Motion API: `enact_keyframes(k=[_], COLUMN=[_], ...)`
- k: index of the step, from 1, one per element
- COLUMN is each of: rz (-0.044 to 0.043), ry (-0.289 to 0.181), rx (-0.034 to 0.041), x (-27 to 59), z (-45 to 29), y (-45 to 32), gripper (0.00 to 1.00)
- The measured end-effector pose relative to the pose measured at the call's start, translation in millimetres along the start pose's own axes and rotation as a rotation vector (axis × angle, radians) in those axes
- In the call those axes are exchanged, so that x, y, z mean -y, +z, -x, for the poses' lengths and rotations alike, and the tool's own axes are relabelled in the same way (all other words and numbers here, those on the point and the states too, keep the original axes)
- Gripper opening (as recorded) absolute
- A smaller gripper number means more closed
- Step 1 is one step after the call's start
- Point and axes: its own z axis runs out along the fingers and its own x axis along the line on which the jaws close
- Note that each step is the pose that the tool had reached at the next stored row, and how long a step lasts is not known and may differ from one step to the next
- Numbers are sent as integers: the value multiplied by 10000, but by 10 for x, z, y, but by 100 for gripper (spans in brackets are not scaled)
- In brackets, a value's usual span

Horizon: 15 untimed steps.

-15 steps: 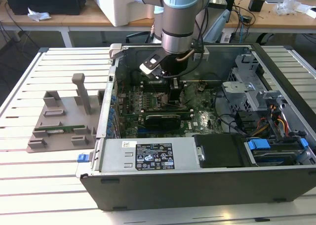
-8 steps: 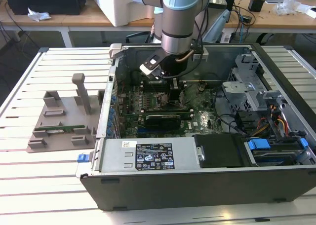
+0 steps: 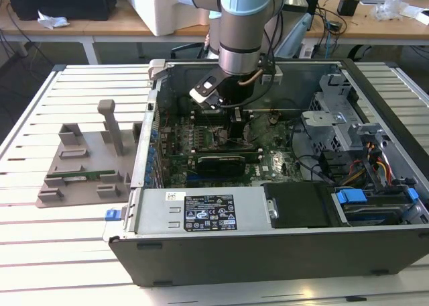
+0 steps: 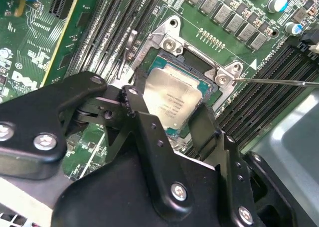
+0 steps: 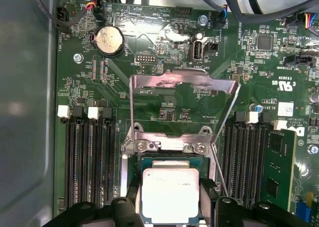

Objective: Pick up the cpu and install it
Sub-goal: 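Place the cpu into insertion slot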

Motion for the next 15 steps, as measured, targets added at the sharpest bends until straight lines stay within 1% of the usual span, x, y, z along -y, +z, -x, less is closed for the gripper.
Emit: enact_keyframes(k=[1, 3, 8, 11, 13, 15], rz=[-2, -3, -4, -3, -2, -3], ry=[0, 1, 3, 2, 2, 3], rx=[3, 4, 5, 5, 3, 4], x=[0, 1, 24, 24, 26, 27], z=[0, 0, -32, -33, -30, -29], y=[-1, -1, -2, -6, -69, -110], gripper=[62, 62, 62, 62, 62, 62])
